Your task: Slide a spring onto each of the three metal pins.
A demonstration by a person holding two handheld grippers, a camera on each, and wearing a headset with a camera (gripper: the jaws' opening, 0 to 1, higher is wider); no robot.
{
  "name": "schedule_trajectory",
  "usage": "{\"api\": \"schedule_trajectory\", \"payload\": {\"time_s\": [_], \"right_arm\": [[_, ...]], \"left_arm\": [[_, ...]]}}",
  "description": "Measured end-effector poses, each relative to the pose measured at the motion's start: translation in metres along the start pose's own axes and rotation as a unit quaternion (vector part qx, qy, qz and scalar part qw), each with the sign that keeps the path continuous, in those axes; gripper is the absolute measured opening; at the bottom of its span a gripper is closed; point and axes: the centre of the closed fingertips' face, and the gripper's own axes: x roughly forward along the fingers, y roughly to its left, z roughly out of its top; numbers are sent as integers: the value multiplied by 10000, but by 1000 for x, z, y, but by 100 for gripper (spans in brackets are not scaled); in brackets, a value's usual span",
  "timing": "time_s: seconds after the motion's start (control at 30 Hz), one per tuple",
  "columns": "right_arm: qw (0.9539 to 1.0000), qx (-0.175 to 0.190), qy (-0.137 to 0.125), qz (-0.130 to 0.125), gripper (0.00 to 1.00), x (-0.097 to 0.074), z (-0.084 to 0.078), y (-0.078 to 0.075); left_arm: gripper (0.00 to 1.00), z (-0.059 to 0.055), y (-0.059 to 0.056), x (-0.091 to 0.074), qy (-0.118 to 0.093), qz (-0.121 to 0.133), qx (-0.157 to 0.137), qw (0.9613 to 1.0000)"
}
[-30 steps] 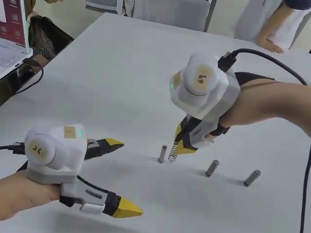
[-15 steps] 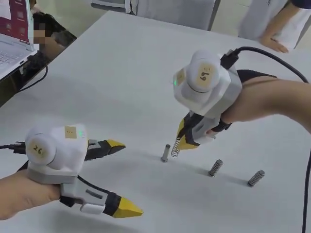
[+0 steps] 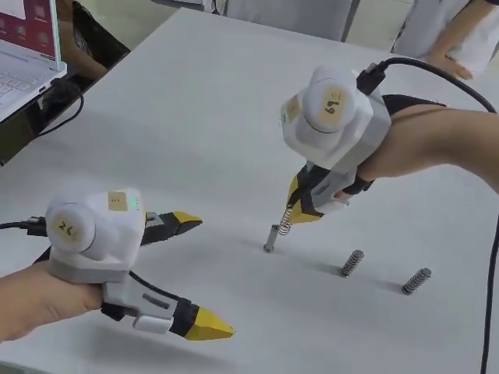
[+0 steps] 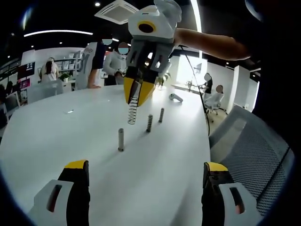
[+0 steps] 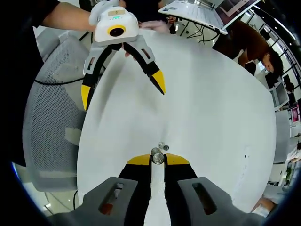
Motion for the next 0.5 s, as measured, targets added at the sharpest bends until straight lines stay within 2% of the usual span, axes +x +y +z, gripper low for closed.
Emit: {"api": "schedule_trajectory", "payload": {"time_s": [0.5], "right_arm": [[9999,-85,24,-56,6,9,-2,-11]], "left_arm": [[98,-3,2,-1,18,21,-65,10000]]}}
